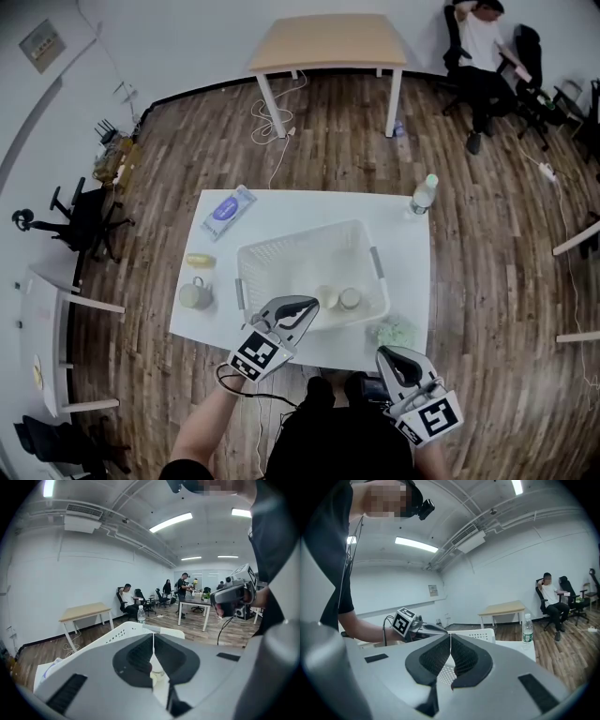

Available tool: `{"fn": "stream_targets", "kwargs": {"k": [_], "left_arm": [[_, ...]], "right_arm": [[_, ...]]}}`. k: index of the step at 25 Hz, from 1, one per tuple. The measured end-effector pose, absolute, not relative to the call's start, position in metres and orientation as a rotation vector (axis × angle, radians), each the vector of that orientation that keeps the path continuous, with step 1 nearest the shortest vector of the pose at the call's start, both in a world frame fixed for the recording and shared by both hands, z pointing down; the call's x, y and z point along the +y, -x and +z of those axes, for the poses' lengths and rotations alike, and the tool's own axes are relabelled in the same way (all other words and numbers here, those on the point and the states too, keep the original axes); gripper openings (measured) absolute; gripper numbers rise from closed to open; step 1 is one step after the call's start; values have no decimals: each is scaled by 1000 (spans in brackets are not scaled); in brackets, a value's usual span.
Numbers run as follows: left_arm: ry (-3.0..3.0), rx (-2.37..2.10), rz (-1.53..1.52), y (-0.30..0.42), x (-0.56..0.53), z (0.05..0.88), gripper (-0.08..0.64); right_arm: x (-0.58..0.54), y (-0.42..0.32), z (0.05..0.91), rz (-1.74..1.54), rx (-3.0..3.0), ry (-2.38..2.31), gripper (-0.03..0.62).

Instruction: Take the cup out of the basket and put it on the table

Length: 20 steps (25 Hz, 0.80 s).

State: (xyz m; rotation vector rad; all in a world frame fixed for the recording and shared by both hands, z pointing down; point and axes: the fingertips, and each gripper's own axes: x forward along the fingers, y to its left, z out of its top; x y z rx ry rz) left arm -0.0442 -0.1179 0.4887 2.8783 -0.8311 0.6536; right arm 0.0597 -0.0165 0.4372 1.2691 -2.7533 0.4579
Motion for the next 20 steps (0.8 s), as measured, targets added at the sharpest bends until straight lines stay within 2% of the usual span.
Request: {"fn": "stream_targets", "kwargs": {"k": [3,10,20], "left_arm": [[-2851,-767,705,41,-135,514,12],[-2800,-590,952,30,-162,565,77],[-2630,-403,1330,34,-182,664,117]], "right_arm": [[-16,-62,441,464,-2727,-1289,25],[-14,-69,445,484,-2687,-1329,25],[-12,-76,453,512,-2639,-1358,25]]}}
